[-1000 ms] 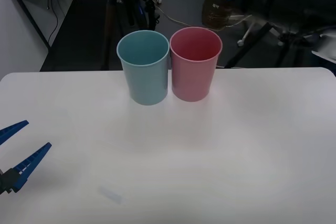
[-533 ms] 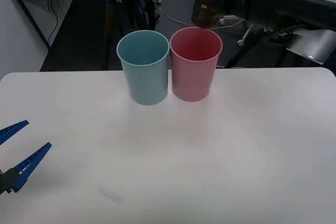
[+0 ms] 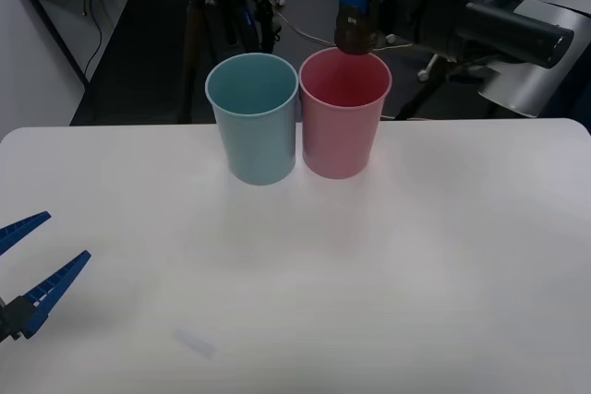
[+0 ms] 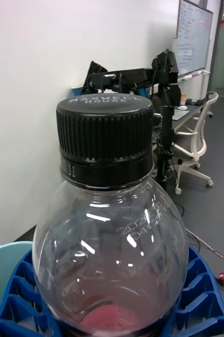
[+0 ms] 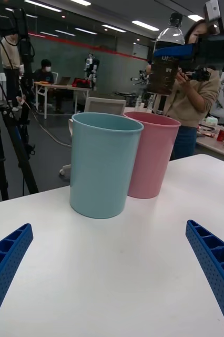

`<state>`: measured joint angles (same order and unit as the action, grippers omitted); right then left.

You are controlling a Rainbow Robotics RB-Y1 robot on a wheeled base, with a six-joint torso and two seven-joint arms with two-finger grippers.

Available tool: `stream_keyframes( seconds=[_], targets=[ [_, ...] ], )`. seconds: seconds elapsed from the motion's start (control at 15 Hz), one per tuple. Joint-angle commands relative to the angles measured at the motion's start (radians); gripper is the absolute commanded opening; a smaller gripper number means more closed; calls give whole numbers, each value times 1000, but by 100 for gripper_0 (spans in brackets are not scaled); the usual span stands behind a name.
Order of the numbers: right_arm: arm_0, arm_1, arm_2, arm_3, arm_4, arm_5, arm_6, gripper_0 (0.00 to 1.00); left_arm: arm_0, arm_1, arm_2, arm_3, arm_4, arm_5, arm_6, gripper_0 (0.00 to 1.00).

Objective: Grasp the object on the table and drop it into the matching bin: aluminum can to the light blue bin, PET bottle to the pink bin.

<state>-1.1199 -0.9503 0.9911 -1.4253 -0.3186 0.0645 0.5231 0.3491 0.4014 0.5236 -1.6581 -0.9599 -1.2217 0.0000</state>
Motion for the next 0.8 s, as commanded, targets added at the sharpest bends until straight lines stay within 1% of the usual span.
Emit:
stream_keyframes(
  seconds=[0.07,0.13,0.2,0.33,0.47,0.67,0.73,0.8],
  targets=[
    [0,35,0,35,32,0,0,0,0,0,0,0,0,0,0,100],
    [0,42,0,46,44,0,0,0,0,0,0,0,0,0,0,100],
    [0,51,0,57,53,0,0,6,0,0,0,0,0,0,0,100],
    [2,62,1,72,69,0,0,21,0,0,0,0,0,0,0,100],
    [5,76,3,91,88,0,0,22,0,0,0,0,0,0,0,100],
    [8,76,3,89,88,-2,0,25,0,0,0,0,0,0,0,100],
    [8,76,3,86,88,0,-2,28,0,0,0,0,0,0,0,100],
    [6,74,3,86,88,0,-5,44,0,0,0,0,0,0,0,100]
  ],
)
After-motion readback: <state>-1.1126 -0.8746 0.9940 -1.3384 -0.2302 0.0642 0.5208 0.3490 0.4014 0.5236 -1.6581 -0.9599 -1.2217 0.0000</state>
